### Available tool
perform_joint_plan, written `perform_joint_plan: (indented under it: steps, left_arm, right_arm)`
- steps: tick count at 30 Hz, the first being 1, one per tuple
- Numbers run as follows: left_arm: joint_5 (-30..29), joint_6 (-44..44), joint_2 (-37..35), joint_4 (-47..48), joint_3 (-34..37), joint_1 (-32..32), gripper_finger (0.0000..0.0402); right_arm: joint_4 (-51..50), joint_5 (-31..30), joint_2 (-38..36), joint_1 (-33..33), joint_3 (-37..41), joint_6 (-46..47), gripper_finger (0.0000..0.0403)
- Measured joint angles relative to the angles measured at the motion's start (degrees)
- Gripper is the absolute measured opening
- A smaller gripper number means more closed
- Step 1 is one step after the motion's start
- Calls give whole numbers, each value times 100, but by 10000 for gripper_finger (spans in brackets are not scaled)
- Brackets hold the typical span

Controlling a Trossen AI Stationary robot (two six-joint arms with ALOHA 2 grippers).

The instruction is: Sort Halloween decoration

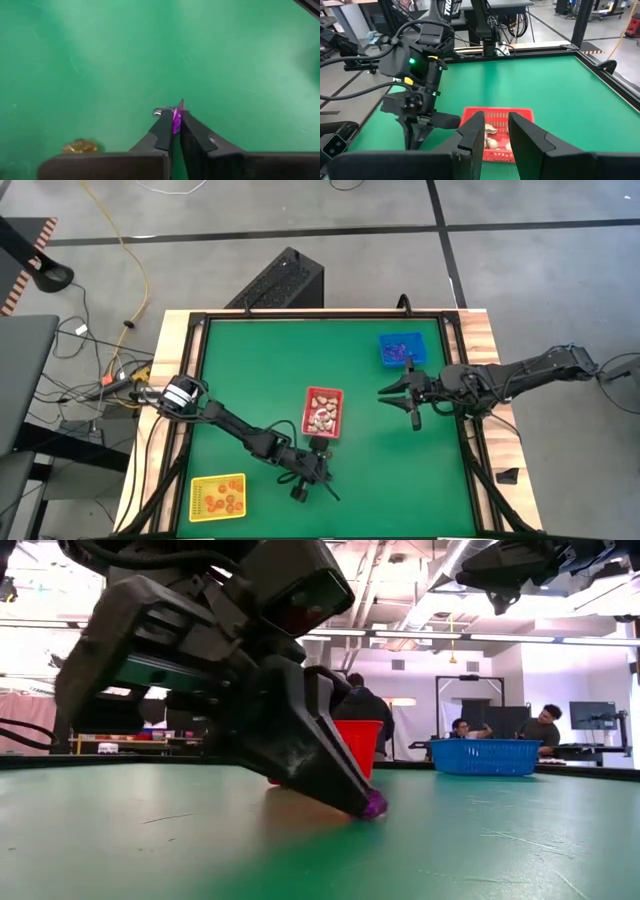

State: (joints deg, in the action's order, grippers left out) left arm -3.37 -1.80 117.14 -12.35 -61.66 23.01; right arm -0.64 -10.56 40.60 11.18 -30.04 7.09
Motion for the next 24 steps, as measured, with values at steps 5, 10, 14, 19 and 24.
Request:
perform_joint_plan:
  steps: [5, 10, 14, 19, 24]
  left_arm:
    - [54, -43, -3, -156, -69, -42, 5]
    - [124, -400, -283, 8, -209, -81, 1]
    - [-2, -784, -799, 78, -257, -187, 1]
    - [-231, -1376, -1216, 279, -252, -570, 0]
    - [-271, -1595, -1292, -207, -259, -1469, 0]
  right_arm:
    - [0, 1, 0, 2, 0, 0, 119]
    - [2, 1, 0, 2, 0, -1, 119]
    - [11, 1, 0, 2, 0, -2, 119]
    - [30, 1, 0, 1, 0, -4, 119]
    - [64, 1, -12, 1, 2, -7, 119]
